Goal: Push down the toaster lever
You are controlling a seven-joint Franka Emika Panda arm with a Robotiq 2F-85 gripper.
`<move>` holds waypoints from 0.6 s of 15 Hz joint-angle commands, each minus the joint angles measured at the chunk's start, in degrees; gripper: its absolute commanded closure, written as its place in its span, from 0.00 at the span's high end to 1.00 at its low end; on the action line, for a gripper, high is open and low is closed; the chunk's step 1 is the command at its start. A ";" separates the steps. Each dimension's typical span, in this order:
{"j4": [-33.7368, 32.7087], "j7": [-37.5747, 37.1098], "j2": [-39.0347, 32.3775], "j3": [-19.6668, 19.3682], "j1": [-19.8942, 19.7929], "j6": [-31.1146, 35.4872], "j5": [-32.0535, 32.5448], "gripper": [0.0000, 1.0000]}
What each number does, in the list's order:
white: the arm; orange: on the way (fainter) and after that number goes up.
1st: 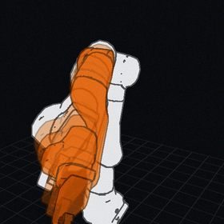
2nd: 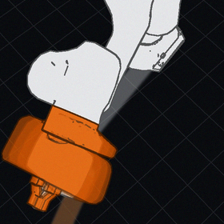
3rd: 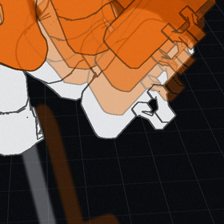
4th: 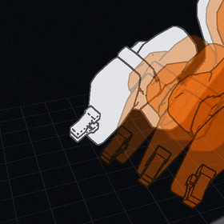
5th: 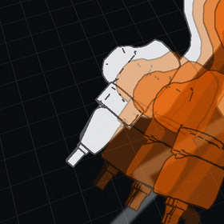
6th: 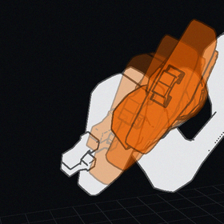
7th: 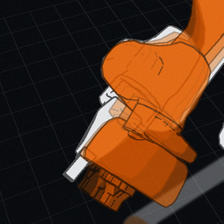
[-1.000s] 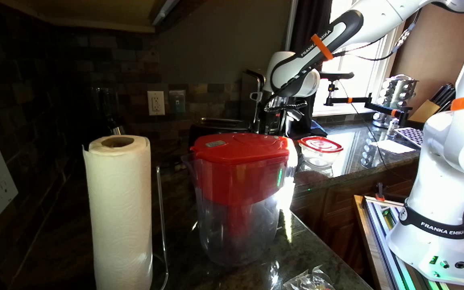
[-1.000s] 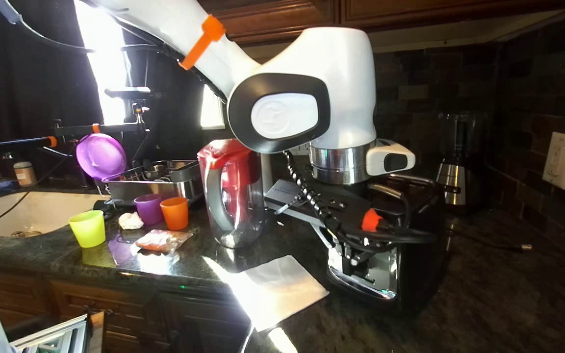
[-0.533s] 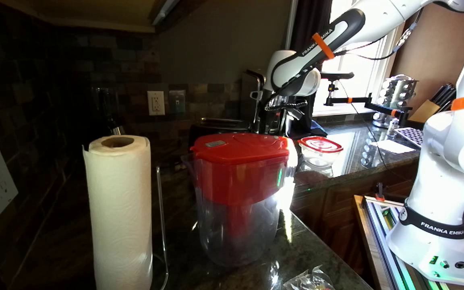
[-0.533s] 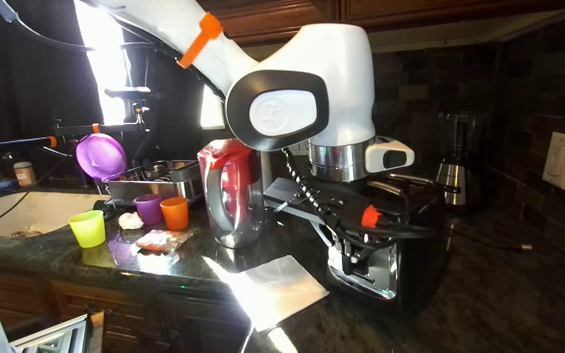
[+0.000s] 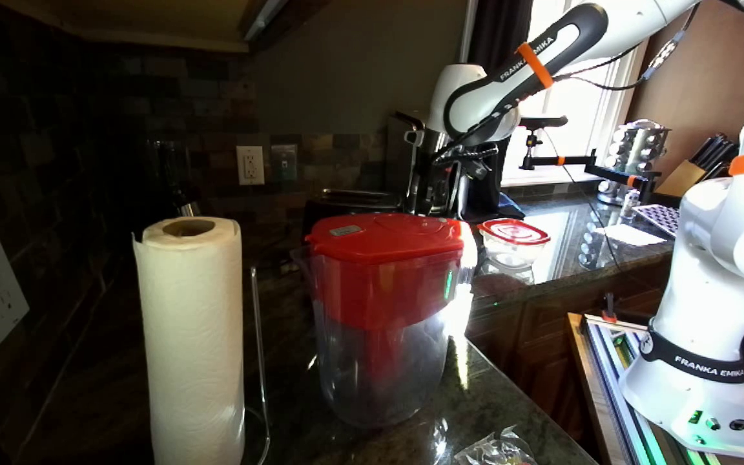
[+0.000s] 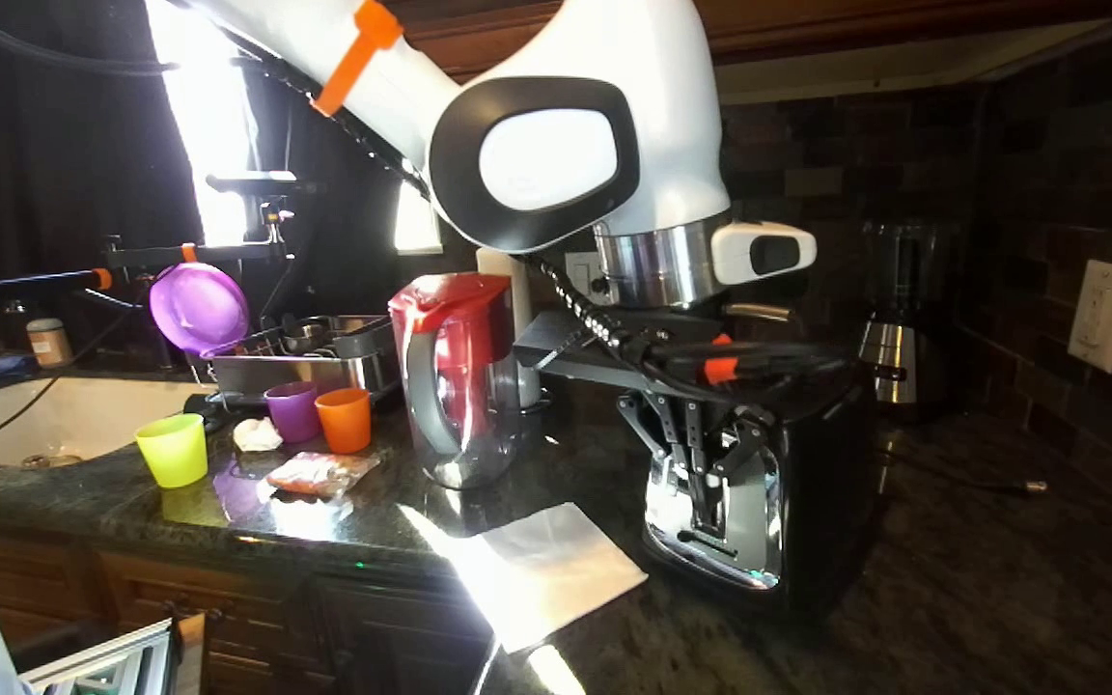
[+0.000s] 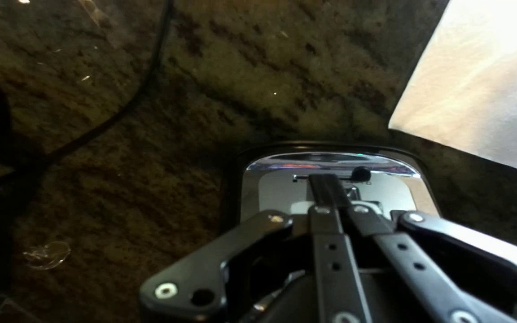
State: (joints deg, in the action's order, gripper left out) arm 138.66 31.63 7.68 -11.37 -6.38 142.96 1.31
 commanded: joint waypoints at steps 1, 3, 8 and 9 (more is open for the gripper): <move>1.46 -8.48 3.54 1.17 -1.87 -3.02 7.78 0.00; 1.43 -11.64 4.50 1.44 -2.18 -5.93 10.13 0.00; 1.71 -13.81 7.14 1.45 -1.63 -12.10 9.36 0.00; 1.84 -14.10 7.75 1.47 -1.62 -12.81 9.29 0.00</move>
State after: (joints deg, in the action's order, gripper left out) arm 138.72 19.60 12.24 -10.50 -7.62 132.79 10.10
